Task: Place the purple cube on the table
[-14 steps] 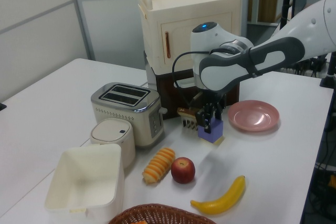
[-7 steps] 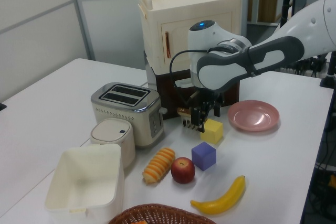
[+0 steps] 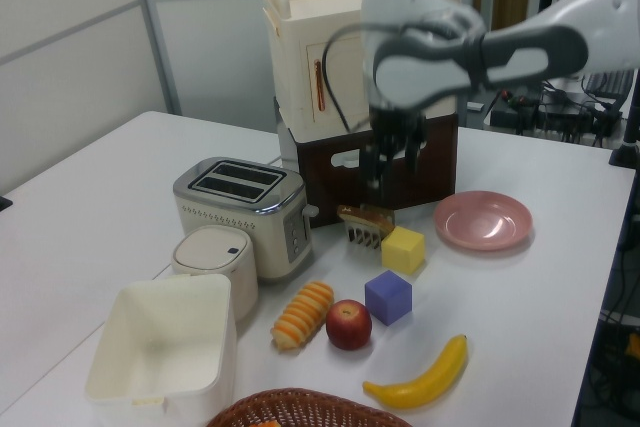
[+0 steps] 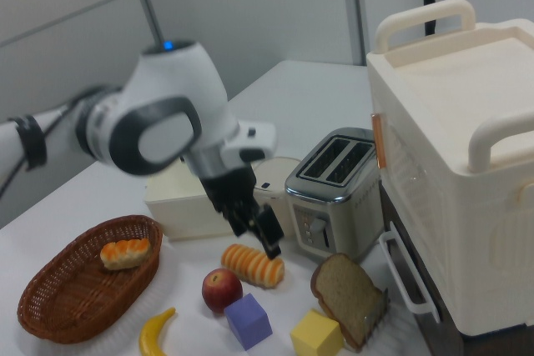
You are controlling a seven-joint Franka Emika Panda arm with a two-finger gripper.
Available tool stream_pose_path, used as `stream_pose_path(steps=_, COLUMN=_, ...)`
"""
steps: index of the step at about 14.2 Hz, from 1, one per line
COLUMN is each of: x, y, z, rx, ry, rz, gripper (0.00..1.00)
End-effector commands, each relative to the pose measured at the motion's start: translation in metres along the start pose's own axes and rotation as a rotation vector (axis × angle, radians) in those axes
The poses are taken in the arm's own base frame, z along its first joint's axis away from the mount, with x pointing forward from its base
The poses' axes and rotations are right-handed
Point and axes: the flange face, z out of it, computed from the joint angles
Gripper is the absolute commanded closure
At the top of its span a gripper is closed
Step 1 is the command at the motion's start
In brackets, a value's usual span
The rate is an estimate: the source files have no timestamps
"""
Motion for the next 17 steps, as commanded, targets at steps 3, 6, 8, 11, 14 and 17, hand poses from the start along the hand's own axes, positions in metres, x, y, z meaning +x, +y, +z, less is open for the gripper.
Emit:
stream_pose_path(steps=3, x=-0.012, y=0.02, z=-0.073, rx=0.027, ry=-0.006, rz=0.047, gripper=0.0)
stream_pose_path(steps=6, x=-0.02, y=0.022, z=-0.083, rx=0.028, ry=-0.019, rz=0.049, gripper=0.0)
stream_pose_path(steps=8, x=-0.026, y=0.023, z=-0.091, rx=0.033, ry=-0.016, rz=0.05, gripper=0.0)
stream_pose_path(steps=11, x=-0.026, y=0.021, z=-0.092, rx=0.045, ry=-0.017, rz=0.046, gripper=0.0)
stream_pose_path(steps=14, x=-0.026, y=0.004, z=-0.091, rx=0.044, ry=-0.019, rz=0.016, gripper=0.0)
stream_pose_path(steps=17, x=-0.027, y=-0.012, z=-0.092, rx=0.053, ry=-0.017, rz=-0.013, gripper=0.0)
